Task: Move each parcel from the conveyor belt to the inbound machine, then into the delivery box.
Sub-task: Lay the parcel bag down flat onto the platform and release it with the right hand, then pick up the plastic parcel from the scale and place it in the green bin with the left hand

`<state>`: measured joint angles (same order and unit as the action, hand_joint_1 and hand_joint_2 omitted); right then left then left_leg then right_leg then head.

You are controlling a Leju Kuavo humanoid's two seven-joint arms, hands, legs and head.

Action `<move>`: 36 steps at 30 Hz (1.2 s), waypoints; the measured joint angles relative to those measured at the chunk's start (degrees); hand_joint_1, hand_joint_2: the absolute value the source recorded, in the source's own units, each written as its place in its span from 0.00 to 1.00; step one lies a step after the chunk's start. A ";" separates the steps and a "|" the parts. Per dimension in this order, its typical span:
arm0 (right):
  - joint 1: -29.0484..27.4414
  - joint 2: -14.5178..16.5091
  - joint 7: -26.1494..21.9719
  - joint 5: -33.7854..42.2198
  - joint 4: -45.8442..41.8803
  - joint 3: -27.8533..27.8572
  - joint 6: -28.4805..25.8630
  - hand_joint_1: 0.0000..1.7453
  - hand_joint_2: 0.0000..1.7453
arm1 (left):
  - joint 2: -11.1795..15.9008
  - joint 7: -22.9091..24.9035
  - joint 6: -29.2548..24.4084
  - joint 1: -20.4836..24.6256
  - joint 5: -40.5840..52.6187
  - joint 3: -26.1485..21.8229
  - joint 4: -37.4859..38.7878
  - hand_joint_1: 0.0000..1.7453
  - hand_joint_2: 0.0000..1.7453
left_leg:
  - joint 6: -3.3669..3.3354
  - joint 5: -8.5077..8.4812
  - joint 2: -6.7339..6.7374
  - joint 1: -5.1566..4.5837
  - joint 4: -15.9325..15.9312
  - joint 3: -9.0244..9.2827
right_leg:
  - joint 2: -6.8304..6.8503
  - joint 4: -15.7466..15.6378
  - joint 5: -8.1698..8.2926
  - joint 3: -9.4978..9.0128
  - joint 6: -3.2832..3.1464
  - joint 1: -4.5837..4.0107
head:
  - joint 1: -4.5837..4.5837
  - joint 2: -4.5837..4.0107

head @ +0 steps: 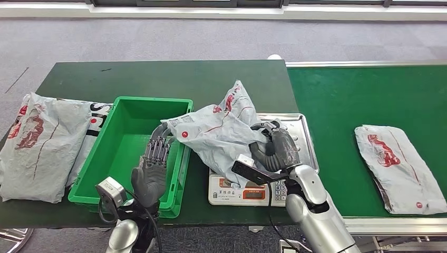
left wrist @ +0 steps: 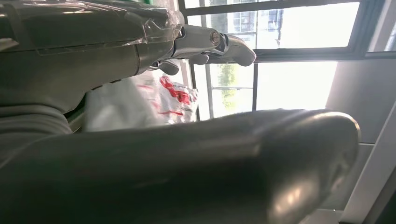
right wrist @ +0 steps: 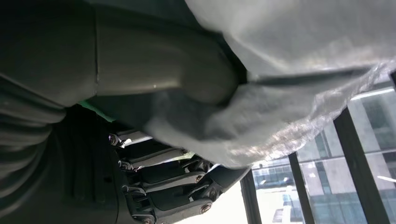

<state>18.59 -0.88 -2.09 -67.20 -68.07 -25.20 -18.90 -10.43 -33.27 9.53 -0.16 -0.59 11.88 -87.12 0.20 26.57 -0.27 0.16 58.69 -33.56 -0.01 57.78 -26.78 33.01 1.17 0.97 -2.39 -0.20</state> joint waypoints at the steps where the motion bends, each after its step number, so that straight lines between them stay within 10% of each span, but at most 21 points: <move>1: -0.48 -0.01 -0.40 0.82 0.42 0.13 -0.22 0.00 1.00 | 0.03 0.01 -0.26 -0.16 -0.02 0.01 -0.20 0.00 0.00 | 0.00 0.00 0.00 0.00 0.01 0.01 | 0.00 0.00 0.00 0.00 0.00 0.00 | 0.01 0.00; 36: -21.61 0.49 -11.16 9.90 -21.90 13.88 -7.94 0.00 1.00 | -0.03 4.59 -20.42 -2.51 0.31 -0.85 -5.40 0.00 0.00 | 0.01 0.06 -0.02 0.00 0.00 -0.10 | 0.03 -0.01 -0.03 0.12 -0.01 0.00 | 0.00 0.00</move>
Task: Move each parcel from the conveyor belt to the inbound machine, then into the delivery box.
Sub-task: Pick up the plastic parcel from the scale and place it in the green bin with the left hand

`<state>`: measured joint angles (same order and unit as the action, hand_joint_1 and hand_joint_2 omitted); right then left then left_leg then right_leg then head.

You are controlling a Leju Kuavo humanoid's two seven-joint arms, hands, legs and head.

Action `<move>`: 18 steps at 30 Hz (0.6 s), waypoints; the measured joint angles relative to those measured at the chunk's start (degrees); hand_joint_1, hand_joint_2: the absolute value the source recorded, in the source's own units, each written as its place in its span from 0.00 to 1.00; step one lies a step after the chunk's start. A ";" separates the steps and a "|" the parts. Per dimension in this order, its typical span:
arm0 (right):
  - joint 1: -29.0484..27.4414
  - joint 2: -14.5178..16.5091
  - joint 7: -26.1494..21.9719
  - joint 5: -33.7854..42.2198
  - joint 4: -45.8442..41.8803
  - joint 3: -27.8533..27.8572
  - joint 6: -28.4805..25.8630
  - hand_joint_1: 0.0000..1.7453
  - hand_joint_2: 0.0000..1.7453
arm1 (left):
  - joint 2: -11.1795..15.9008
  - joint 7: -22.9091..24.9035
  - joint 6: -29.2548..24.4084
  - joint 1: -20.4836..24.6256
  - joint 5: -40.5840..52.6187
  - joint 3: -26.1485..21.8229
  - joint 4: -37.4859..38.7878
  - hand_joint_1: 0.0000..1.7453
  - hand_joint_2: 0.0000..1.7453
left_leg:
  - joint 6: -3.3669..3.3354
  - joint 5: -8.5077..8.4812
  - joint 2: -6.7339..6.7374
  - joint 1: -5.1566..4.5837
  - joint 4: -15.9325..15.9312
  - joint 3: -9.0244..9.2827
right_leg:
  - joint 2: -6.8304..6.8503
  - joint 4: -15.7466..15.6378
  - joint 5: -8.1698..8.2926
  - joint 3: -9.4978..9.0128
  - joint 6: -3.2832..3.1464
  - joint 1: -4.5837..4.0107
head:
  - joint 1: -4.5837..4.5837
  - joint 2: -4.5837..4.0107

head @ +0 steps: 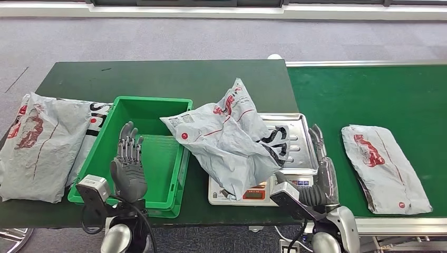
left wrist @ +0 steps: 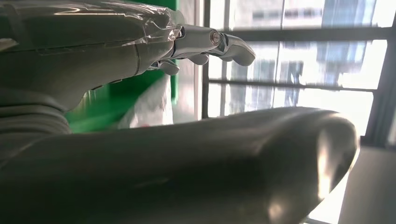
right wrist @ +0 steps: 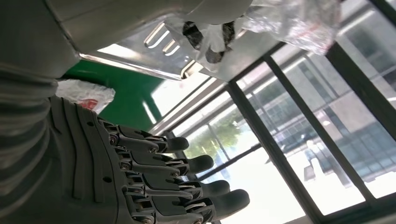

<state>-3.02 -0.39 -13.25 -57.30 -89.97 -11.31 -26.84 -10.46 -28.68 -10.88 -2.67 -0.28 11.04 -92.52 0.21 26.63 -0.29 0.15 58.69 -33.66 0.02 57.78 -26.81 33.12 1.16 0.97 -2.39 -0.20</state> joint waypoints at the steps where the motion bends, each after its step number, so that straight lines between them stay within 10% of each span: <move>1: -0.85 0.00 -1.20 1.14 -1.49 0.09 -0.41 0.00 1.00 | 0.01 0.18 -1.91 -0.07 0.54 -0.09 -0.37 0.00 0.00 | 0.00 0.00 0.00 0.00 0.00 0.00 | 0.00 0.00 0.00 0.01 0.00 0.00 | -0.01 0.00; 15: -9.52 1.21 -14.09 15.67 -20.83 0.47 1.07 0.00 1.00 | 1.30 8.14 -10.60 5.79 23.01 1.26 2.00 0.00 0.00 | 0.00 0.00 0.11 -0.01 0.01 0.00 | -0.11 0.00 0.02 0.07 -0.01 0.01 | 0.00 0.00; 18: -9.98 1.27 -14.83 16.22 -21.80 0.47 1.51 0.00 1.00 | 1.47 9.18 -9.65 6.19 25.28 1.76 2.55 0.00 0.75 | 0.00 0.00 0.10 -0.01 0.02 0.02 | -0.12 0.00 0.03 0.07 -0.01 0.01 | 0.00 0.00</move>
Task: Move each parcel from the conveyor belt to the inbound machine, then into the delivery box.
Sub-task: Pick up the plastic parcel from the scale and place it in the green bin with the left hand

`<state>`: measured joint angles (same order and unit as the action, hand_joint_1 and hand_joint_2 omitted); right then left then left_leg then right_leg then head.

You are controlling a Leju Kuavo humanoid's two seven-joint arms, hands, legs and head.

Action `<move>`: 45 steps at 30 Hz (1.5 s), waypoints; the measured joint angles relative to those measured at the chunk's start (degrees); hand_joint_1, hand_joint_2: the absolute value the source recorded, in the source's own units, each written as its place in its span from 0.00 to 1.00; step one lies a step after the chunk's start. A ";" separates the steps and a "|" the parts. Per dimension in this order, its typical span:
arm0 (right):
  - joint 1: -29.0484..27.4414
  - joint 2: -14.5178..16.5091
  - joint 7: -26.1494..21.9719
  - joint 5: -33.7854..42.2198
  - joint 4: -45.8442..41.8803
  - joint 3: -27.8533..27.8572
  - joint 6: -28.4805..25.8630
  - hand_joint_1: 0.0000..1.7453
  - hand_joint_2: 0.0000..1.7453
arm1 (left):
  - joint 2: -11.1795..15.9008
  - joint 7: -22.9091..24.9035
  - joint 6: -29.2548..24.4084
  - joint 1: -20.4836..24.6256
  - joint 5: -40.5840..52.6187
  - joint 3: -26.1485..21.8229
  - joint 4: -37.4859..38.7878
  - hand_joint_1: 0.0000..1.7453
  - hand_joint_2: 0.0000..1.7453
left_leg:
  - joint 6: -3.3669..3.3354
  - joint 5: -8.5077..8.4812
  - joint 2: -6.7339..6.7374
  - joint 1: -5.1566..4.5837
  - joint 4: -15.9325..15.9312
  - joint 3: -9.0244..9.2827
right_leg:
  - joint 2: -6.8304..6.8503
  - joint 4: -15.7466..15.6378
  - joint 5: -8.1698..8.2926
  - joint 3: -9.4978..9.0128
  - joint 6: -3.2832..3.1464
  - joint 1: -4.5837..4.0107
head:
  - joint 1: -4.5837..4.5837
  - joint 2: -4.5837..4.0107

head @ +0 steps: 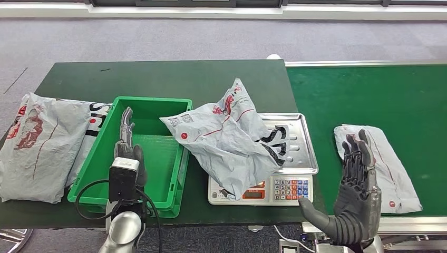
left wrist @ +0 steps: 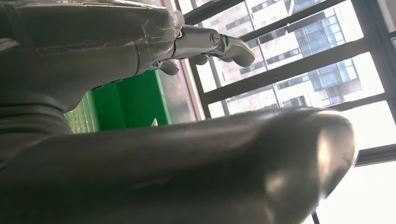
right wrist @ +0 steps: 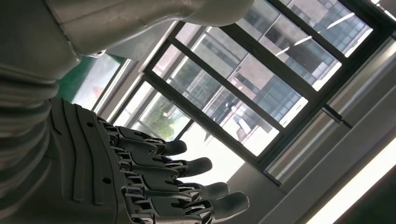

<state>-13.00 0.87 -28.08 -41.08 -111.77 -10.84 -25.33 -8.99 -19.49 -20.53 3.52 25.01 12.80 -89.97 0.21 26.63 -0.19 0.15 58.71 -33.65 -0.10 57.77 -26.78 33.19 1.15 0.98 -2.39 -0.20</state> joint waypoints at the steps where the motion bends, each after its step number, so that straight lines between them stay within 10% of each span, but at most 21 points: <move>1: -0.15 0.00 -0.81 0.51 -0.31 0.00 0.50 0.00 1.00 | 0.18 1.15 1.25 0.27 3.36 0.46 0.23 0.00 1.00 | 0.00 0.00 -0.02 0.00 0.01 0.00 | 0.02 0.00 0.00 0.00 0.00 0.00 | 0.00 0.00; 2: -0.29 0.01 -1.77 1.06 -0.65 0.00 1.19 0.00 1.00 | 0.39 2.62 2.87 0.68 8.43 1.19 0.55 0.00 0.75 | 0.00 0.00 -0.04 0.00 0.01 0.00 | 0.04 0.00 0.00 0.00 0.00 0.00 | 0.00 0.00; 5: -0.61 0.05 -3.54 1.94 -1.50 0.06 3.55 0.00 1.00 | 0.87 6.56 6.01 2.80 24.91 4.24 2.78 0.00 0.75 | 0.00 0.00 -0.06 -0.01 0.01 0.00 | 0.06 -0.01 0.00 -0.02 0.00 0.01 | -0.01 0.00; 6: -0.67 0.09 -3.68 1.99 -1.66 0.15 4.26 0.00 1.00 | 0.92 7.65 6.19 3.75 28.73 5.21 3.89 0.00 1.00 | 0.00 0.00 -0.04 -0.01 0.01 -0.01 | 0.05 -0.01 0.01 -0.02 0.00 0.01 | -0.01 0.00; 13: -0.63 0.93 -4.53 2.02 -2.12 1.02 7.83 0.00 1.00 | 1.50 12.61 9.06 8.82 41.77 10.26 10.05 0.00 1.00 | 0.00 -0.01 -0.02 -0.01 0.01 0.01 | 0.00 -0.01 0.04 -0.03 0.01 0.00 | -0.01 0.00; 45: 0.26 2.56 -5.19 2.63 -3.29 3.03 9.68 0.00 1.00 | -0.72 15.01 16.92 18.11 48.10 17.21 28.06 0.00 1.00 | 0.00 -0.01 -0.02 -0.01 0.01 -0.01 | -0.01 -0.01 0.04 -0.04 0.02 0.00 | -0.01 0.00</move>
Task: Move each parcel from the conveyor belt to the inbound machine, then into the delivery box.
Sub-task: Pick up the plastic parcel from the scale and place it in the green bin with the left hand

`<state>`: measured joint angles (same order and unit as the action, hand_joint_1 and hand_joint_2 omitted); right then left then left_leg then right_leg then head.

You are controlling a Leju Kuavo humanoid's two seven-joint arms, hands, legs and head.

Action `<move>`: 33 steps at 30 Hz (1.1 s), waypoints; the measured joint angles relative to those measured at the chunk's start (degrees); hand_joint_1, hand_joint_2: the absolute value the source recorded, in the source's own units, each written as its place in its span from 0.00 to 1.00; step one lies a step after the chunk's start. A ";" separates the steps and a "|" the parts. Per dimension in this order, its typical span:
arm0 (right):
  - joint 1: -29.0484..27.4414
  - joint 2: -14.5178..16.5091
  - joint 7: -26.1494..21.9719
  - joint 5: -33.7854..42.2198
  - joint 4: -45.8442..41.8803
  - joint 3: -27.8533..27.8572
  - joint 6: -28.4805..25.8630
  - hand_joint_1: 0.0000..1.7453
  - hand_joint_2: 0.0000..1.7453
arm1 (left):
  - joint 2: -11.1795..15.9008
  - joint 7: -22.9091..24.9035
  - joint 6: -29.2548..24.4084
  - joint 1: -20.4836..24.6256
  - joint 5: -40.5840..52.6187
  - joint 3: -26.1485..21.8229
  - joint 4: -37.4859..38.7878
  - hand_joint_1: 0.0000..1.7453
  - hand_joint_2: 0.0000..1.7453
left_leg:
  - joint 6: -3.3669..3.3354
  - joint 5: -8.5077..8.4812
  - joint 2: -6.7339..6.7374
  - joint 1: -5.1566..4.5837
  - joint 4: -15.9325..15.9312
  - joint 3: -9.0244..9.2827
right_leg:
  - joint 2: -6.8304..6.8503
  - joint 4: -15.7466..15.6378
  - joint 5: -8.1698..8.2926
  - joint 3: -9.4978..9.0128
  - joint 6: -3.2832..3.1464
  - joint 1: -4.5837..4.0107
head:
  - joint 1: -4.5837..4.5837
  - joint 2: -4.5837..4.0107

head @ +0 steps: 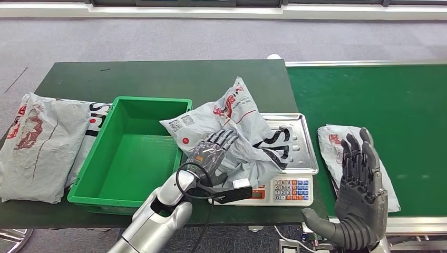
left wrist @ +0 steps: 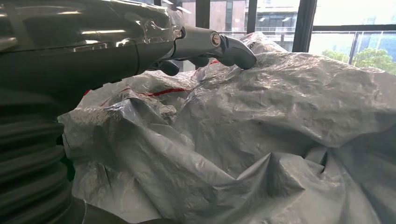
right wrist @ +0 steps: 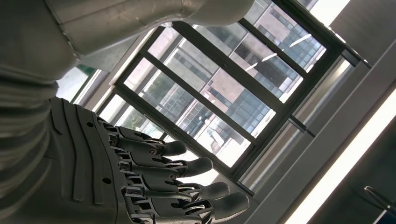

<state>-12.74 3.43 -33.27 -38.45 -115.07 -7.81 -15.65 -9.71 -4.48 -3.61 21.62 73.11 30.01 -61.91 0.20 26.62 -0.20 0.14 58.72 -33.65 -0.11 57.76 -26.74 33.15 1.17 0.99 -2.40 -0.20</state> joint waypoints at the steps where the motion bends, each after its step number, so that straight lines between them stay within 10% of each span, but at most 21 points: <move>1: 0.00 0.00 0.00 0.00 0.01 0.01 0.00 0.00 1.00 | -0.03 0.00 0.00 0.08 -0.01 0.00 0.20 0.00 1.00 | 0.00 0.00 0.00 0.00 0.00 0.00 | 0.00 0.00 0.00 0.00 0.00 0.00 | 0.00 0.00; 28: 0.01 0.00 0.00 0.44 0.03 0.32 -0.24 0.00 1.00 | -0.60 -0.04 0.56 2.07 -0.01 0.00 4.43 0.01 1.00 | 0.00 -0.01 0.00 0.00 0.00 0.02 | 0.01 0.00 0.01 -0.03 0.00 0.00 | -0.01 0.00; 29: 0.01 0.00 -0.01 0.47 0.03 0.32 -0.24 0.00 1.00 | -0.62 -0.10 0.58 2.15 -0.01 0.00 4.55 0.09 1.00 | 0.00 -0.01 0.00 0.00 0.00 0.02 | 0.01 0.00 0.01 -0.03 0.00 0.00 | -0.01 0.00; 33: 0.02 -0.13 -0.35 1.23 0.28 0.32 -0.38 0.00 1.00 | -0.71 -0.78 1.01 2.33 0.02 0.07 5.12 0.97 1.00 | 0.00 -0.01 0.00 0.00 0.00 0.02 | 0.01 0.00 0.01 -0.05 0.01 0.00 | 0.00 0.00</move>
<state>-12.72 3.31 -33.62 -37.22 -114.78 -7.50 -16.03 -10.42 -5.26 -2.60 23.95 73.13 30.08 -56.80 0.20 26.61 -0.21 0.14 58.72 -33.63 -0.09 57.76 -26.74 33.10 1.17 0.99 -2.40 -0.20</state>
